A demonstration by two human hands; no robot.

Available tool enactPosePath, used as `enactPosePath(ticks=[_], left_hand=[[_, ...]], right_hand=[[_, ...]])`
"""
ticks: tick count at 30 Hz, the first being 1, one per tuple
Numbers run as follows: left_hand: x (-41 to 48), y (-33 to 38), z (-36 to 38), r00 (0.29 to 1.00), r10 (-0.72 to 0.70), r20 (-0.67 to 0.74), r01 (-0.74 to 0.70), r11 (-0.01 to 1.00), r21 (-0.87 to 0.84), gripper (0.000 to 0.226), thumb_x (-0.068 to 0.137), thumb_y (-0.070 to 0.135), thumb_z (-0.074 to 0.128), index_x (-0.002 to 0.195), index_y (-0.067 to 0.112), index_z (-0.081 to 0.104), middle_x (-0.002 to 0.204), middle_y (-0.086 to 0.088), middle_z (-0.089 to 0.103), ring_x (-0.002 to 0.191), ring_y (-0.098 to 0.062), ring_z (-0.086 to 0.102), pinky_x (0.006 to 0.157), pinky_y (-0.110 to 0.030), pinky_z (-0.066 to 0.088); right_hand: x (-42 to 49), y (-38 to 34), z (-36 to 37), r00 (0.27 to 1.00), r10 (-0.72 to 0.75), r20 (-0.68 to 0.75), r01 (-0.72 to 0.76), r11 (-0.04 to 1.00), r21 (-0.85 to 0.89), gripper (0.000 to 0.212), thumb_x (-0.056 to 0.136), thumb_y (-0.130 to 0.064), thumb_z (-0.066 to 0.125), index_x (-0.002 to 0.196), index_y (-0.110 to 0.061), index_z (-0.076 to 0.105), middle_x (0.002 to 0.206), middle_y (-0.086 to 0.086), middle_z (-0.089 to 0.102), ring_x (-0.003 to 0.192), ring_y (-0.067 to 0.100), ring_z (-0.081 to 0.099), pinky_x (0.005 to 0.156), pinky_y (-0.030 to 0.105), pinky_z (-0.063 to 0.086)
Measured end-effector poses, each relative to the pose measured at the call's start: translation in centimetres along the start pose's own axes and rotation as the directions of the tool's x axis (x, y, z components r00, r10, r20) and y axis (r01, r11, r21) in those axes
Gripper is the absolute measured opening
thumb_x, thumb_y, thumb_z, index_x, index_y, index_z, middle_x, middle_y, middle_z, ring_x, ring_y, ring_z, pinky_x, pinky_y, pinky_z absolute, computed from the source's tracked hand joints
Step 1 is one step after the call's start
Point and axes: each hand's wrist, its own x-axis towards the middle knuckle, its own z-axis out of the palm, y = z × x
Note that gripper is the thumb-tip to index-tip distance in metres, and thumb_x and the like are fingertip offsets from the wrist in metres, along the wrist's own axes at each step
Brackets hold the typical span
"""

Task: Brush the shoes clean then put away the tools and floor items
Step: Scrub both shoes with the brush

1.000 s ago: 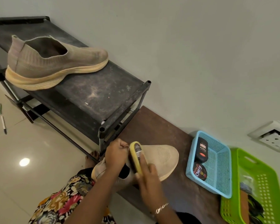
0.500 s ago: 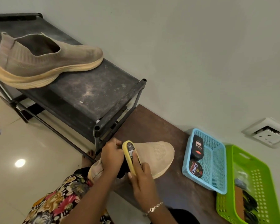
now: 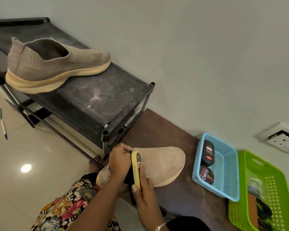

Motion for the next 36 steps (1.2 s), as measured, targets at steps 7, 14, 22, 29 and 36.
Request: enactPosePath(ticks=[7, 14, 22, 29, 36], left_hand=[[0.3, 0.2, -0.1, 0.999, -0.024, 0.045, 0.025, 1.000, -0.004, 0.032, 0.081, -0.001, 0.060, 0.061, 0.022, 0.052, 0.064, 0.006, 0.055, 0.072, -0.018, 0.055, 0.072, -0.030, 0.045], [0.6, 0.0, -0.3, 0.996, -0.055, 0.073, 0.058, 0.998, -0.038, 0.029, 0.080, -0.001, 0.061, 0.061, 0.019, 0.053, 0.064, 0.003, 0.056, 0.073, -0.021, 0.056, 0.069, -0.029, 0.044], [0.6, -0.1, -0.2, 0.998, -0.031, 0.050, 0.031, 0.999, -0.004, 0.022, 0.079, -0.001, 0.056, 0.066, 0.016, 0.057, 0.069, -0.001, 0.060, 0.075, -0.023, 0.058, 0.071, -0.034, 0.047], [0.0, -0.1, 0.0, 1.000, 0.016, -0.015, -0.017, 0.999, -0.040, 0.038, 0.080, -0.004, 0.060, 0.056, 0.024, 0.050, 0.059, 0.008, 0.054, 0.060, -0.010, 0.050, 0.065, -0.026, 0.038], [0.0, 0.1, 0.3, 0.999, -0.013, -0.052, 0.012, 1.000, -0.020, 0.014, 0.081, -0.004, 0.056, 0.074, 0.007, 0.061, 0.072, -0.004, 0.060, 0.071, -0.019, 0.053, 0.066, -0.024, 0.037]], right_hand=[[3.8, 4.9, -5.5, 0.911, 0.382, -0.155, -0.413, 0.841, -0.349, 0.062, 0.098, -0.027, 0.033, 0.147, -0.027, -0.005, 0.126, 0.011, 0.035, 0.103, 0.030, 0.051, 0.090, 0.034, 0.042], [1.7, 3.2, -2.9, 1.000, -0.010, 0.027, 0.015, 0.980, -0.198, 0.070, 0.087, -0.048, 0.022, 0.137, -0.020, -0.018, 0.114, 0.000, 0.036, 0.087, 0.011, 0.041, 0.081, 0.022, 0.040], [2.6, 0.8, -2.2, 0.999, -0.034, 0.028, 0.037, 0.994, -0.101, 0.068, 0.087, -0.049, 0.025, 0.136, -0.031, -0.018, 0.109, 0.000, 0.035, 0.086, 0.016, 0.044, 0.079, 0.026, 0.040], [6.1, 6.9, -8.7, 0.919, 0.343, -0.195, -0.393, 0.749, -0.534, 0.060, 0.096, -0.030, 0.037, 0.147, -0.036, 0.004, 0.126, 0.013, 0.035, 0.107, 0.035, 0.049, 0.090, 0.042, 0.043], [3.0, 1.2, -2.0, 0.993, 0.117, -0.018, -0.119, 0.976, -0.183, 0.071, 0.088, -0.043, 0.027, 0.144, -0.029, -0.016, 0.114, 0.002, 0.035, 0.086, 0.014, 0.048, 0.075, 0.018, 0.042]])
